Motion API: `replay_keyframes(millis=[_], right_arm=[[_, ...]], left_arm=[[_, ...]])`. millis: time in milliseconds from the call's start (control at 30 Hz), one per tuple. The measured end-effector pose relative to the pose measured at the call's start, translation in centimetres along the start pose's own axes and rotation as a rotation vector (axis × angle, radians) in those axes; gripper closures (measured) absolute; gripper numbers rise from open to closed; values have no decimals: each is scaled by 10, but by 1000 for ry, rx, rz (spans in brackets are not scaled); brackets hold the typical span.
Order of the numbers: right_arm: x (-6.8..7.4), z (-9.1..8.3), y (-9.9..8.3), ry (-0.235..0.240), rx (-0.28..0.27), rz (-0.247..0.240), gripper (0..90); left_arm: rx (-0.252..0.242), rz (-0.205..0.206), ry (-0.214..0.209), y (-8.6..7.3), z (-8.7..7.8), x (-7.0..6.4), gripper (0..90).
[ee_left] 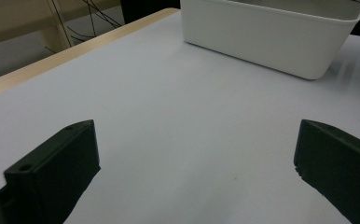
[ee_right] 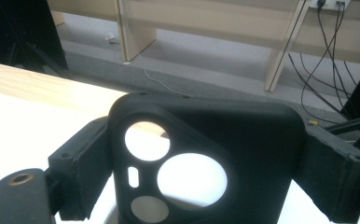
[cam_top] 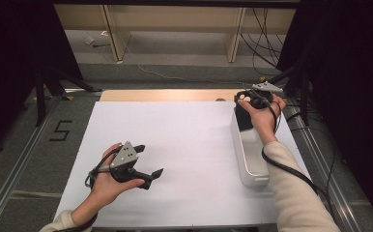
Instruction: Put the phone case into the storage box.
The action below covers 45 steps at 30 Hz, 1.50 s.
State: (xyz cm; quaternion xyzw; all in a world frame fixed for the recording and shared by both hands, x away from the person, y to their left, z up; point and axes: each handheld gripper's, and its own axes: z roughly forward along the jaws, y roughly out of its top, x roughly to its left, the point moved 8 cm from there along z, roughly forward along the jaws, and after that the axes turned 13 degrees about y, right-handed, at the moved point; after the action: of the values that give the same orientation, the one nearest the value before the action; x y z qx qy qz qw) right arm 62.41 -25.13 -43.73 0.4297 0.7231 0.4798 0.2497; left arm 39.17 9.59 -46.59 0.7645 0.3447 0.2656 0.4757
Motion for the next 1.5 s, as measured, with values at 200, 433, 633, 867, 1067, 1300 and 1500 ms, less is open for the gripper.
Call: replay_keyframes(millis=[200,433,633,867,1067,1300,1500], right_arm=[[0,0,-1,-2,4,5,137],[0,1,-2,-2,10,7,137],[0,2,-3,-6,9,5,135],[0,2,-3,-8,10,-4,131],[0,2,-3,-8,11,-13,128],[0,2,-2,-14,7,-32,119],[1,3,-1,-12,5,-44,62]], left_arm=[[-1,0,1,0,0,0,0],[0,0,1,0,0,0,0],[-1,1,1,0,0,0,0],[-1,1,1,0,0,0,0],[0,2,1,0,0,0,0],[-1,1,0,0,0,0,0],[0,0,0,0,0,0,0]])
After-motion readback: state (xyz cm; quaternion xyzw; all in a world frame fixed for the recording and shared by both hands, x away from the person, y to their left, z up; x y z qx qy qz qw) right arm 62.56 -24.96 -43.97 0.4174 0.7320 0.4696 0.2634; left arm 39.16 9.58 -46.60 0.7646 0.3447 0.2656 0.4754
